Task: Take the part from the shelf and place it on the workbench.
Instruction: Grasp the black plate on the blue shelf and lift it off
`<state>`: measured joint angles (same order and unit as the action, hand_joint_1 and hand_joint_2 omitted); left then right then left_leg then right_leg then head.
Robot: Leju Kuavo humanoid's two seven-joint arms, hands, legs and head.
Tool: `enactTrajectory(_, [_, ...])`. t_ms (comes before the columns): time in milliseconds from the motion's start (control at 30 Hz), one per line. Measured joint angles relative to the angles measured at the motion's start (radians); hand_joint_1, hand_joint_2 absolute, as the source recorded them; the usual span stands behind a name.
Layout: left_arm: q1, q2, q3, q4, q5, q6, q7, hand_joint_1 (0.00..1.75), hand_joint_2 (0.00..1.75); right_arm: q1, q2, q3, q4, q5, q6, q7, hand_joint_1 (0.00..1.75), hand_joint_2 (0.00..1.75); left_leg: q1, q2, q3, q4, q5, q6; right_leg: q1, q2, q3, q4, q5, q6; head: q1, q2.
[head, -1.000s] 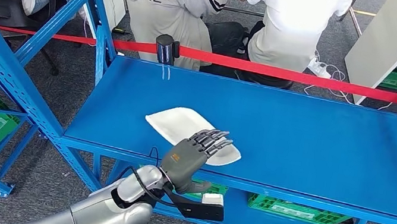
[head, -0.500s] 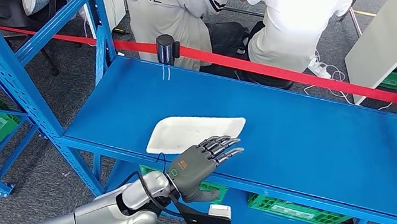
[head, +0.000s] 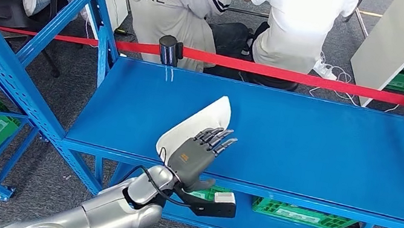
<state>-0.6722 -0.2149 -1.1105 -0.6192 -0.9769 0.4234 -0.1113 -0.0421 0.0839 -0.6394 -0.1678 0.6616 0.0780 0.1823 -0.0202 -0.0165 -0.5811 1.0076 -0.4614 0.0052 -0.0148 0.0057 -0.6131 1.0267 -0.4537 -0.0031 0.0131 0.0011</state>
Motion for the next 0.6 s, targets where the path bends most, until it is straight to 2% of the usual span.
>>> enactTrajectory(233, [-0.058,-0.036,0.002,0.137,-0.004,-0.013,0.028,0.00,1.75,-0.007,0.000,0.000,0.000,0.012,0.004,-0.004,0.00,0.00,0.000,0.000,0.000,0.000,0.000,0.000,0.000,0.000,0.000,0.000,0.000,0.000,0.000,0.000])
enactTrajectory(600, [-0.111,-0.035,0.008,0.261,0.000,-0.073,0.066,0.00,1.75,-0.015,0.000,0.000,0.000,0.017,0.013,0.002,0.00,0.00,0.000,0.000,0.001,0.000,0.000,0.000,0.000,0.000,0.001,0.000,0.000,0.000,0.000,0.000])
